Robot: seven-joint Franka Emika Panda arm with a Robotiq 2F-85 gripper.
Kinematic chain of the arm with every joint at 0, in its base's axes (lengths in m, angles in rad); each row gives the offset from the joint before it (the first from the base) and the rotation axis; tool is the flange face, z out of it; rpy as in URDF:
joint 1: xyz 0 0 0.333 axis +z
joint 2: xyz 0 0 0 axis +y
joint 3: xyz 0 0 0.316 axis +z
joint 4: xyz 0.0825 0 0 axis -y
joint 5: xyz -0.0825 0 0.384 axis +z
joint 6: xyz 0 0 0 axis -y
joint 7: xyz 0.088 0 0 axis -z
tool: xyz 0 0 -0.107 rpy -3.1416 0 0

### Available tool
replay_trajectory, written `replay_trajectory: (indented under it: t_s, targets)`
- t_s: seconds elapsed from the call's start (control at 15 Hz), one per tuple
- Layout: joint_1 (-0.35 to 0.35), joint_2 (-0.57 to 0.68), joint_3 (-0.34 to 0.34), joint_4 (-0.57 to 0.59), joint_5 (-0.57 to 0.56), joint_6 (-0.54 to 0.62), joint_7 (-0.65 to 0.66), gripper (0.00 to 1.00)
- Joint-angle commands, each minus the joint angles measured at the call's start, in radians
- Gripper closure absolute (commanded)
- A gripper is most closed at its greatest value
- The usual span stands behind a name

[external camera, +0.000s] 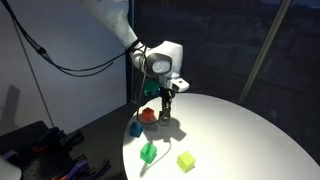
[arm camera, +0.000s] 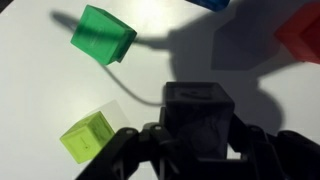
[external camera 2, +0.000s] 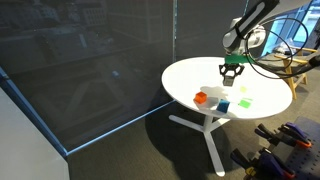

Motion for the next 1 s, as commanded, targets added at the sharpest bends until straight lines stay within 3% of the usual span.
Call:
replay_trajectory:
  t_s: [0.0,0.93]
  targets:
    - [0.007,-0.078,0.016,-0.106,-0.038,0.066,-0.059,0.71]
    - [0.046,-0.201,0.053,-0.332,-0.116,0.213,-0.160,0.71]
